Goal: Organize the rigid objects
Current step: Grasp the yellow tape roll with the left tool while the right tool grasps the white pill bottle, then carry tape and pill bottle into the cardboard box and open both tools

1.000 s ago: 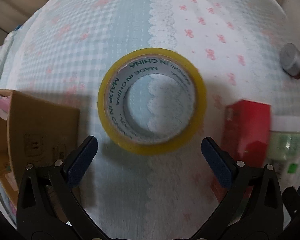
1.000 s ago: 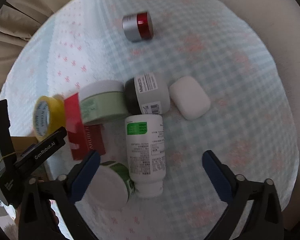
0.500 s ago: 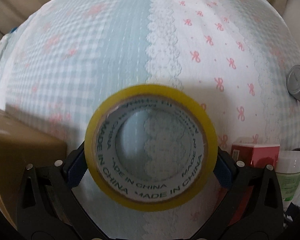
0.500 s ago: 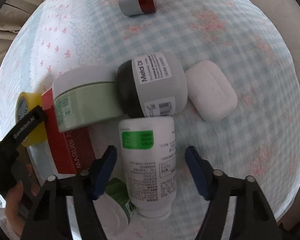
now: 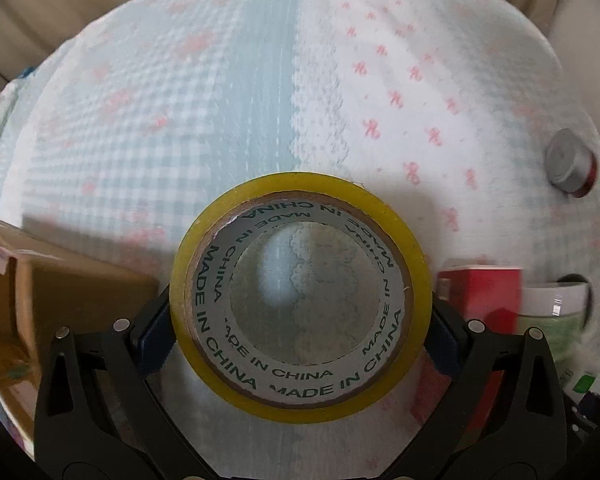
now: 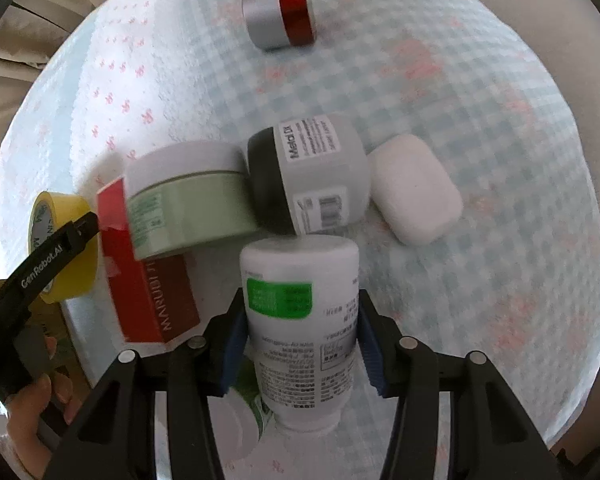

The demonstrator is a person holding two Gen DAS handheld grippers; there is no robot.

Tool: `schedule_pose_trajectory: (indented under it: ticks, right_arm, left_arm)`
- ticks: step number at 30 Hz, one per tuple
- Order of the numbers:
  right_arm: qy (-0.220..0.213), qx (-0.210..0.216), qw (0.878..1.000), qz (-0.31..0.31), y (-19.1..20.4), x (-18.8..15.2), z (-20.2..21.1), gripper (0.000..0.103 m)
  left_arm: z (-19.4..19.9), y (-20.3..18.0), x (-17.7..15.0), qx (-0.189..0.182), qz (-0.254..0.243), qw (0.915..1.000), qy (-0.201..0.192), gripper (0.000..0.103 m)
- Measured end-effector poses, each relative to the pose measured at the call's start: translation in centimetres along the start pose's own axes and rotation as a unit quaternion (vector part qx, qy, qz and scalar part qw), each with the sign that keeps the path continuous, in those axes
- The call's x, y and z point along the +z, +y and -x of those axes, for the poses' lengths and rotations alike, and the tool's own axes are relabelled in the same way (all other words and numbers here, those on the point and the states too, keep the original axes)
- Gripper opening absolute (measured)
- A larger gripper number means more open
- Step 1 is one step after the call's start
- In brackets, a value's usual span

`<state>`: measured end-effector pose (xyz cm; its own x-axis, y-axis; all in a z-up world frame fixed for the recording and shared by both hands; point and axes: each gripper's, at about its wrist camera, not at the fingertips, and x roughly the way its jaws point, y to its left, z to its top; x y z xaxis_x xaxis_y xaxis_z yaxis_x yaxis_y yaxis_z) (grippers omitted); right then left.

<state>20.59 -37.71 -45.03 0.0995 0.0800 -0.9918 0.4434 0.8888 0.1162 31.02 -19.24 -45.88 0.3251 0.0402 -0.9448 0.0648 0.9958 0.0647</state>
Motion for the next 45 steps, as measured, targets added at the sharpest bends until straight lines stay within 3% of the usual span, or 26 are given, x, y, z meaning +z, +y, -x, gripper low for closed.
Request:
schedule_pose_trajectory:
  ticks: [5,12,19,26,35,45]
  right_arm:
    - [-0.033,0.008,0.999,0.004,-0.2,-0.3,3.1,0.046]
    - [-0.086,0.025,0.996,0.019,-0.6,-1.9,9.9,0.046]
    - [-0.138,0.04,0.988,0.06,0.9,-5.5,18.8,0.046]
    - [-0.182,0.059,0.976,0.103,4.6,-7.5,25.7,0.046]
    - [-0.209,0.093,0.963,0.14,13.0,-11.3,29.0,0.046]
    - [-0.173,0.128,0.971,0.103,25.0,-15.3,25.4,0.046]
  left_arm:
    - [4.4,0.7,0.3,-0.005,-0.005,0.9994,-0.035,0.1]
    - [14.0,1.2,-1.1,-0.009,0.002,0.9952,-0.098,0.1]
    - [24.8,5.2,-3.0,-0.022,0.016,0.9877,-0.154,0.1]
    - [32.3,11.2,-4.0,-0.025,0.027,0.9806,-0.192,0.1]
    - [34.1,22.2,-4.6,-0.022,0.02,0.9785,-0.204,0.1]
    - [28.3,34.0,-4.2,-0.035,-0.057,0.9855,-0.156,0.1]
